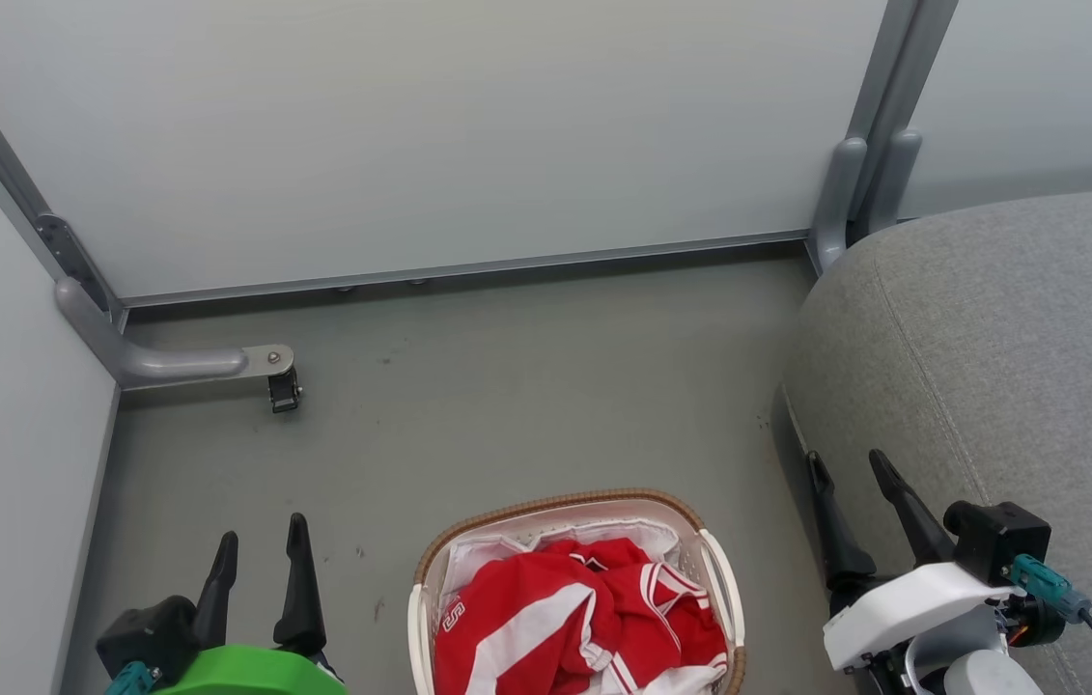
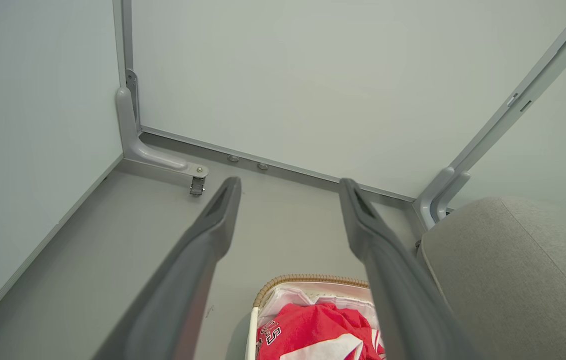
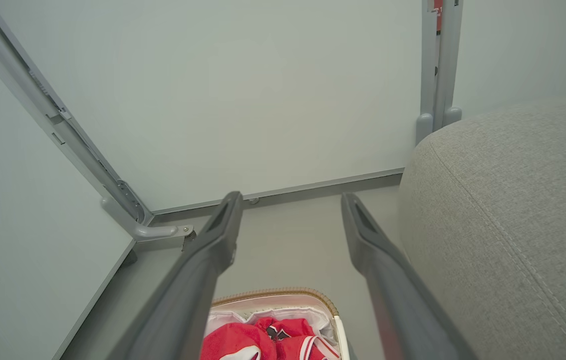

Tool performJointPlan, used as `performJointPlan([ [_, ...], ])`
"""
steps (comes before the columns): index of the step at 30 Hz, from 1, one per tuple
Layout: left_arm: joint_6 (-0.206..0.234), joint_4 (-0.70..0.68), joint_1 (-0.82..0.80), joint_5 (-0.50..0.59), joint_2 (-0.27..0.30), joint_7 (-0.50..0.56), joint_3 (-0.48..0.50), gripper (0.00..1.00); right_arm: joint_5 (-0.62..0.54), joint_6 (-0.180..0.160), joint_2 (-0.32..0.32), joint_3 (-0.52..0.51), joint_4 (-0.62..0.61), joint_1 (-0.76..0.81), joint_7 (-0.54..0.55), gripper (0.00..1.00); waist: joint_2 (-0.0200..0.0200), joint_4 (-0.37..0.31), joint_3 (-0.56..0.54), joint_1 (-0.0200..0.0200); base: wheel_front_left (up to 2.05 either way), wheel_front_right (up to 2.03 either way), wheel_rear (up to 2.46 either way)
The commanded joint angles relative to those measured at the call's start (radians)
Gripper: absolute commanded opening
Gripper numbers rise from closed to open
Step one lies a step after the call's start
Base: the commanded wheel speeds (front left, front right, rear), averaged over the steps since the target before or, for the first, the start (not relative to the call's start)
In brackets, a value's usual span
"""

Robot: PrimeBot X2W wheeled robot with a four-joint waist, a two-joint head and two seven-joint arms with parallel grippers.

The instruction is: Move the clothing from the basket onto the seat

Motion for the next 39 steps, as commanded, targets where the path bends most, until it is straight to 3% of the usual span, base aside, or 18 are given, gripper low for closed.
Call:
performJointPlan([
  [1, 0.000, 0.000, 0.009, 0.022, 0.008, -0.011, -0.004, 1.00, -0.030, 0.000, -0.005, 0.004, -0.002, 0.007, -0.011, 1.00, 0.0000, 0.001, 0.000, 0.0000, 0.00, 0.00, 0.00],
  [33, 0.020, 0.050, 0.031, 0.223, 0.010, -0.072, -0.032, 1.00, -0.256, 0.000, -0.008, 0.039, 0.011, 0.021, -0.071, 1.00, 0.0000, 0.018, 0.005, 0.0000, 0.00, 0.00, 0.00],
  [39, 0.019, 0.052, 0.029, 0.217, 0.009, -0.069, -0.032, 1.00, -0.249, 0.000, -0.008, 0.036, 0.011, 0.021, -0.071, 1.00, 0.0000, 0.018, 0.006, 0.0000, 0.00, 0.00, 0.00],
])
